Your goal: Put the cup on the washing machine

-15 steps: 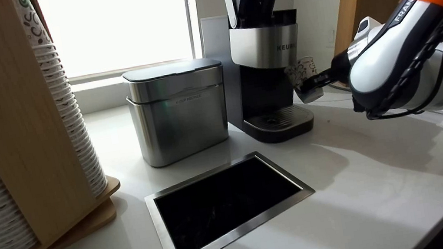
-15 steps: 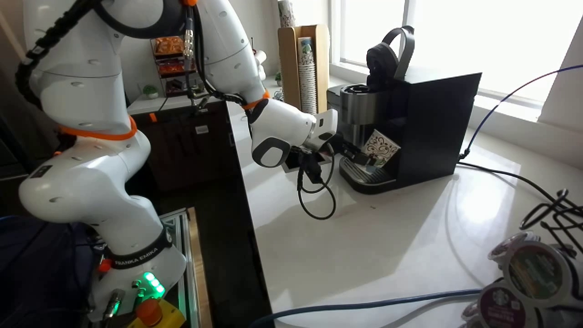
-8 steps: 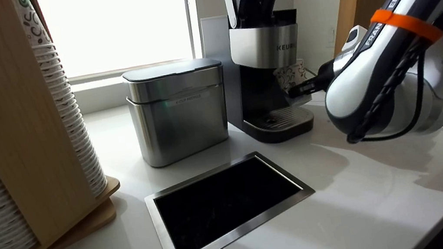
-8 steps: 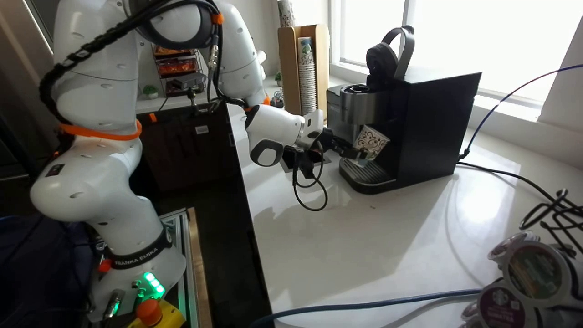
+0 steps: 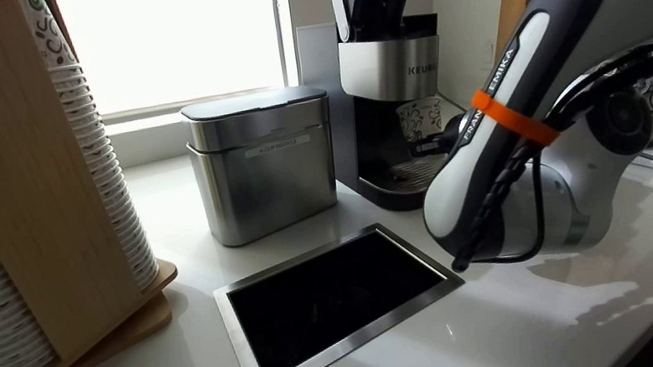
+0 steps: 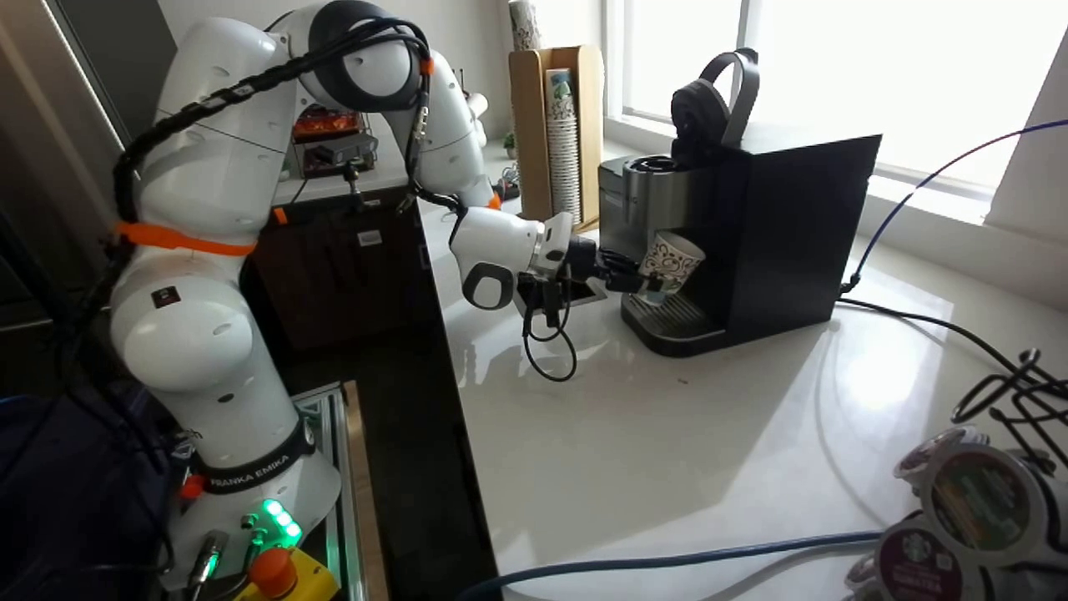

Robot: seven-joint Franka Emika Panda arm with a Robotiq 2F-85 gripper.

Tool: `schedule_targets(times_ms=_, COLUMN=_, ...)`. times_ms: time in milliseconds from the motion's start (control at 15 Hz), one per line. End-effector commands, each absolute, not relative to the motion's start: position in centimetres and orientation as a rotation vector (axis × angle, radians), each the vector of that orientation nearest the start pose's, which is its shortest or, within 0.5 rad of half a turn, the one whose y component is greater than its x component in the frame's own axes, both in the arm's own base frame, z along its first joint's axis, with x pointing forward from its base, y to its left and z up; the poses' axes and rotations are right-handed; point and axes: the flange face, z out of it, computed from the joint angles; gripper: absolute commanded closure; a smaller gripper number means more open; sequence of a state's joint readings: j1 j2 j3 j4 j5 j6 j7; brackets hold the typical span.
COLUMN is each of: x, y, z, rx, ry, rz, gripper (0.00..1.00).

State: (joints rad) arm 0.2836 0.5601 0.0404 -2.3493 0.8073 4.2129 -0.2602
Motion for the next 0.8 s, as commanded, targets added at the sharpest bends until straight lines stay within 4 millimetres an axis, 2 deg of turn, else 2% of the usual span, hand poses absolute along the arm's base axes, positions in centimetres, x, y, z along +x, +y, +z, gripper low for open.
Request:
schedule_targets(times_ms=0, x=50.8, y=7.1, z=22.4, rx=-2.835, ry=0.537, rz=-1.985, gripper=0.76)
schedule_targets(times_ms=133, x=51.7, y=7.3, z=21.3, rx=-2.858, ry=0.518, rz=-1.947, gripper=0.76)
schedule_targets(times_ms=533, x=52.8, y=8.1, z=21.6, rx=-2.888, ry=0.423, rz=-1.979, gripper=0.76)
schedule_targets(times_ms=733, x=53.6, y=8.7, z=21.3, rx=-2.938, ry=0.304, rz=-1.975, gripper=0.76)
